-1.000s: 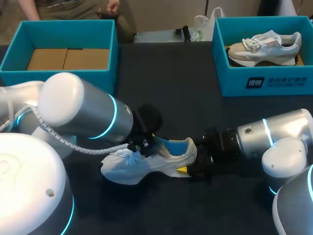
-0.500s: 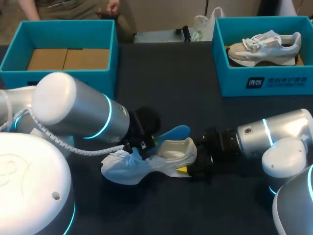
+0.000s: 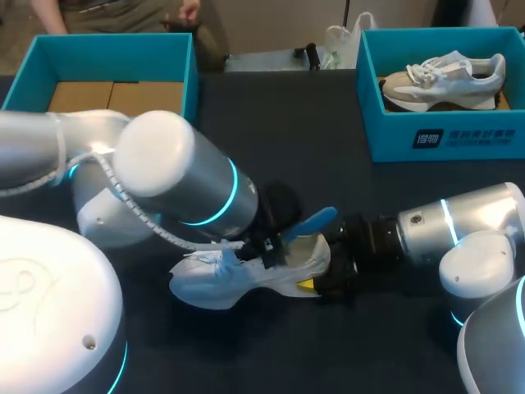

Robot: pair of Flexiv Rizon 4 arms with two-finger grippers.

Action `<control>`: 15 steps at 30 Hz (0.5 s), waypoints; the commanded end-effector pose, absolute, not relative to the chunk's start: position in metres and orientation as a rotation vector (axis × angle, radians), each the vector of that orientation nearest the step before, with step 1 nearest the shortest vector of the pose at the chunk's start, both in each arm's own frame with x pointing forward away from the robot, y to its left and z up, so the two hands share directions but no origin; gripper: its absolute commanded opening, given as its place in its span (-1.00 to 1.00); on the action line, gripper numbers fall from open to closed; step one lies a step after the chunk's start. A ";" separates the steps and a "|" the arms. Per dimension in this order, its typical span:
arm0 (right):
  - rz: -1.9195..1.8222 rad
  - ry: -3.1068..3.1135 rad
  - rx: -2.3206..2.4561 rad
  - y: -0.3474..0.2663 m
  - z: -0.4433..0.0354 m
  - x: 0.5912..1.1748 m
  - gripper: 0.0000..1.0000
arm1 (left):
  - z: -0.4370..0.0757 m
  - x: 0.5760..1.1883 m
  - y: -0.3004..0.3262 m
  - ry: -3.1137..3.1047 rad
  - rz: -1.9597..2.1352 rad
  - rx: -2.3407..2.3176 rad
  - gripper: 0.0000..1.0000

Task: Take the shoe out of the shoebox, open the shoe tongue, remove and reinsert the insole, then place the shoe into the shoebox

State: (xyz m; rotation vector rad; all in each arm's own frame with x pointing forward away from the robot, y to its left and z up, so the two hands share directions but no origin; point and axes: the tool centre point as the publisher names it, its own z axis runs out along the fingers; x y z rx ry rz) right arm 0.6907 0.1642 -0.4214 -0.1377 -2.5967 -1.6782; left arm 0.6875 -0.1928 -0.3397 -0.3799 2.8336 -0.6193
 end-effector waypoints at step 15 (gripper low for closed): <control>-1.673 -2.601 -0.140 0.165 -0.421 0.690 -1.00 | -0.325 0.676 -0.187 2.757 -0.610 -0.344 -0.29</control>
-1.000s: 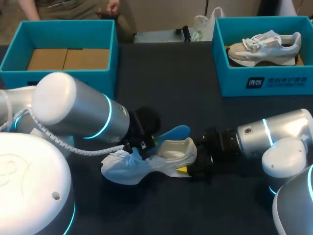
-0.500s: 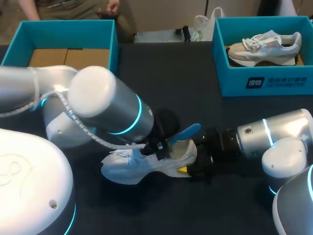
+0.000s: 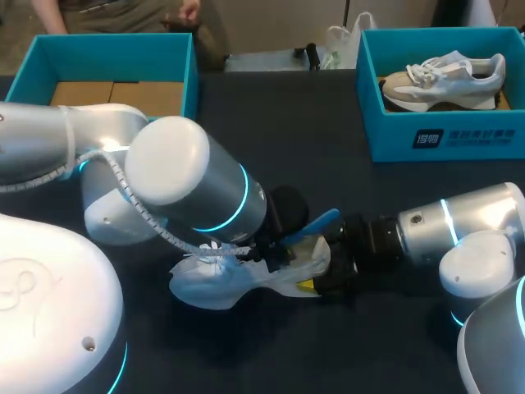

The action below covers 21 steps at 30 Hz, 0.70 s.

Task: Take the shoe out of the shoebox, open the shoe tongue, remove and reinsert the insole, then place the shoe into the shoebox

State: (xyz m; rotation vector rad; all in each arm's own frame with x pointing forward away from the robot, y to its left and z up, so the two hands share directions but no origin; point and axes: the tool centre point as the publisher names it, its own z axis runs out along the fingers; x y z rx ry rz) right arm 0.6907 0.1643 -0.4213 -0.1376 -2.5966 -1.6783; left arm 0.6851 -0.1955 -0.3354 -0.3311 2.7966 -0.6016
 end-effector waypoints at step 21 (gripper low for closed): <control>-1.673 -2.601 -0.140 0.165 -0.421 0.690 -1.00 | -0.304 0.669 -0.213 2.588 -0.530 -0.392 -0.31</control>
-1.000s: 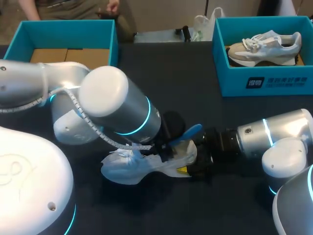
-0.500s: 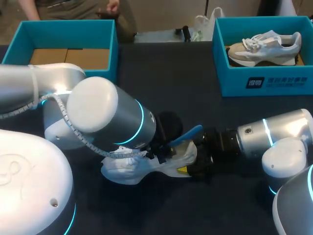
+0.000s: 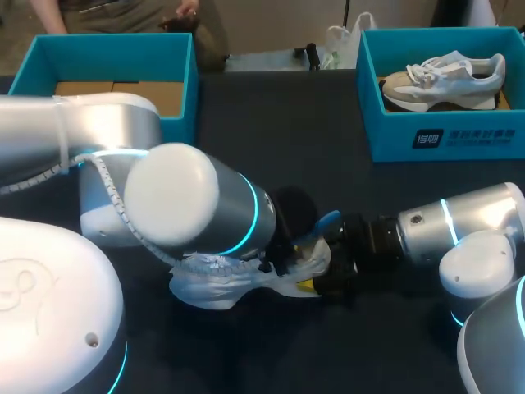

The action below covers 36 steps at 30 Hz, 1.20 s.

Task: Take the shoe out of the shoebox, open the shoe tongue, remove and reinsert the insole, then place the shoe into the shoebox

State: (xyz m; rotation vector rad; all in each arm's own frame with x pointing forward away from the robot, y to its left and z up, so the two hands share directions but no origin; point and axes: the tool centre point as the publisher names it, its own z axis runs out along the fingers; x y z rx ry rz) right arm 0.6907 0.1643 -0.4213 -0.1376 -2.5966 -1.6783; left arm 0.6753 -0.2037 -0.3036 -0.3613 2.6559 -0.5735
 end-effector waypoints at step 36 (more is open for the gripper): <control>-1.673 -2.601 -0.140 0.165 -0.421 0.690 -1.00 | -0.302 0.665 -0.213 2.471 -0.499 -0.478 -0.58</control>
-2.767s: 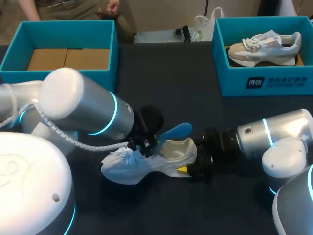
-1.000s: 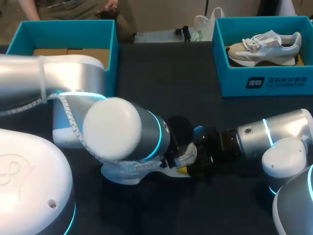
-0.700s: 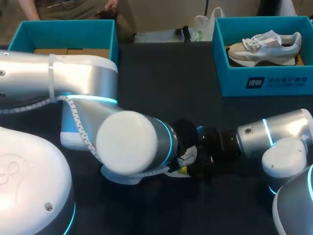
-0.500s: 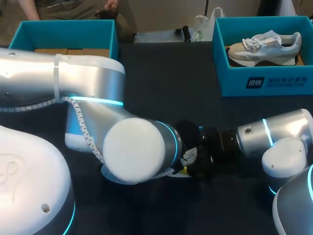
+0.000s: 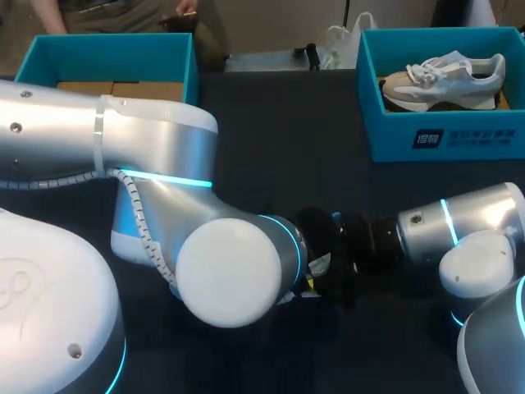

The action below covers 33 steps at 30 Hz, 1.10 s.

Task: Take the shoe out of the shoebox, open the shoe tongue, remove and reinsert the insole, then place the shoe into the shoebox

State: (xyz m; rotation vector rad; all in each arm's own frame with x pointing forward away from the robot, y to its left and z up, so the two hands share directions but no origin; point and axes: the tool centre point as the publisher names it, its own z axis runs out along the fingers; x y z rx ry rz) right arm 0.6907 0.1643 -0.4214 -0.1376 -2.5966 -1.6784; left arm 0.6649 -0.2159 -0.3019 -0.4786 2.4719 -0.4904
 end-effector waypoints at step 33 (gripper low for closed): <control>-1.673 -2.601 -0.140 0.165 -0.421 0.690 -1.00 | -0.325 0.679 -0.218 2.412 -0.552 -0.463 -0.27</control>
